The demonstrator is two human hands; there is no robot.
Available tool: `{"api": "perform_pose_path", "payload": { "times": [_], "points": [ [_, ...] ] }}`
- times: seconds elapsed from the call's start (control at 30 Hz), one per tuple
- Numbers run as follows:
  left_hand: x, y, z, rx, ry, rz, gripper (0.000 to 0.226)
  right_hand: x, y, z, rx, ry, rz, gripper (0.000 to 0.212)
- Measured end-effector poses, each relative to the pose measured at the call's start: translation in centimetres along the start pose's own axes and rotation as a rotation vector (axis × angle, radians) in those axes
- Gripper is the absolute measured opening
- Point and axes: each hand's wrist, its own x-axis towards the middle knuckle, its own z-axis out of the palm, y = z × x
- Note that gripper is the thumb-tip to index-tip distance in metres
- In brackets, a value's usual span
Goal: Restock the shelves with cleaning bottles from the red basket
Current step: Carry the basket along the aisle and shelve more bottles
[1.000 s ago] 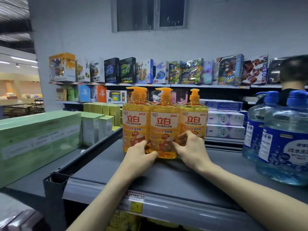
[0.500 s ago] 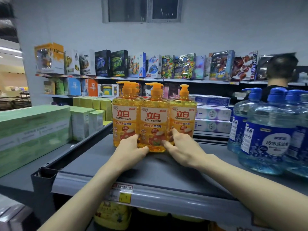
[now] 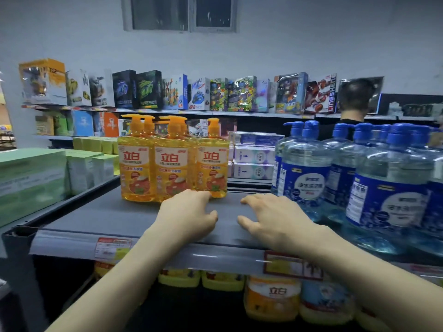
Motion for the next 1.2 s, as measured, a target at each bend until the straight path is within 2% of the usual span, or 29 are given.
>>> {"api": "perform_pose_path", "payload": {
  "times": [0.17, 0.33, 0.5, 0.6, 0.8, 1.0, 1.2],
  "points": [
    [-4.1, 9.7, 0.0, -0.018, 0.075, 0.106, 0.053, -9.3, 7.0, -3.0, 0.010, 0.085, 0.090, 0.058],
    [-8.8, 20.6, 1.2, -0.020, 0.109, 0.232, 0.049, -19.6, 13.8, -4.0, 0.002, 0.177, 0.196, 0.053],
    [-13.4, 30.8, 3.8, -0.055, 0.131, 0.292, 0.044, -29.6, 20.7, -3.0, -0.167, 0.116, 0.349, 0.052],
    [-15.5, 37.3, 6.9, -0.085, 0.044, 0.354, 0.043, -35.1, 24.8, -1.4, -0.149, 0.066, 0.458, 0.047],
    [-19.5, 49.6, 15.2, -0.088, -0.212, 0.547, 0.040, -47.4, 31.6, 3.3, -0.116, -0.033, 0.697, 0.049],
    [-25.9, 60.0, 23.8, -0.125, -0.463, 0.732, 0.038, -60.1, 35.1, 8.9, -0.091, -0.129, 1.002, 0.047],
    [-31.2, 69.7, 28.9, -0.144, -0.599, 0.958, 0.026, -69.2, 38.0, 12.7, -0.105, -0.217, 1.248, 0.041]
  ]
}}
